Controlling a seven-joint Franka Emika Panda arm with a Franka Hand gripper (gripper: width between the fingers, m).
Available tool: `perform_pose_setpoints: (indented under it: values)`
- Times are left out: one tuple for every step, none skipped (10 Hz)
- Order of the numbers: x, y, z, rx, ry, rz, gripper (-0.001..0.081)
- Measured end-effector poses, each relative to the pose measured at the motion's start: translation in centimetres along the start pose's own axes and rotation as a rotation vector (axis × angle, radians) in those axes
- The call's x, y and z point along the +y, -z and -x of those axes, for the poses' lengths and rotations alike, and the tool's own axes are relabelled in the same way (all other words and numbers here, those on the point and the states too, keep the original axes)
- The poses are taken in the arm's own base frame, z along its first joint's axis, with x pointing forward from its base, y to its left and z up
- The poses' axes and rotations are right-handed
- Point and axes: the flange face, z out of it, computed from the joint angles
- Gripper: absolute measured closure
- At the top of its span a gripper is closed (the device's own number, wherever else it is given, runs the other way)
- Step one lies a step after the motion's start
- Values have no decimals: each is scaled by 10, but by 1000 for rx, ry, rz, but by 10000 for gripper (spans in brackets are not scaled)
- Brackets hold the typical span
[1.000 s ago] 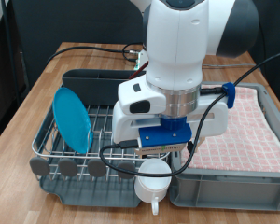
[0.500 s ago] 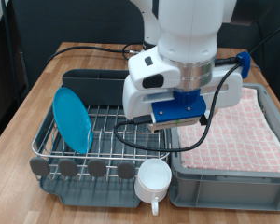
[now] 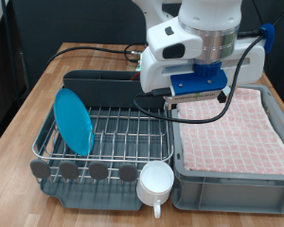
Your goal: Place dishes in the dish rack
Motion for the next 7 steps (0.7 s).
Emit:
perform_pose_setpoints:
  values:
    - [-1,5,9,0,-6,5,4]
    - [-3,10,18,4,-8,10,4]
    - [-4,14,27,10,-5,11,4]
    - [-5,18,36,17,-2,15,4]
    - [-6,22,44,22,-3,18,4]
    - [-7,24,52,27,-5,20,4]
    - [-8,26,59,36,-7,23,4]
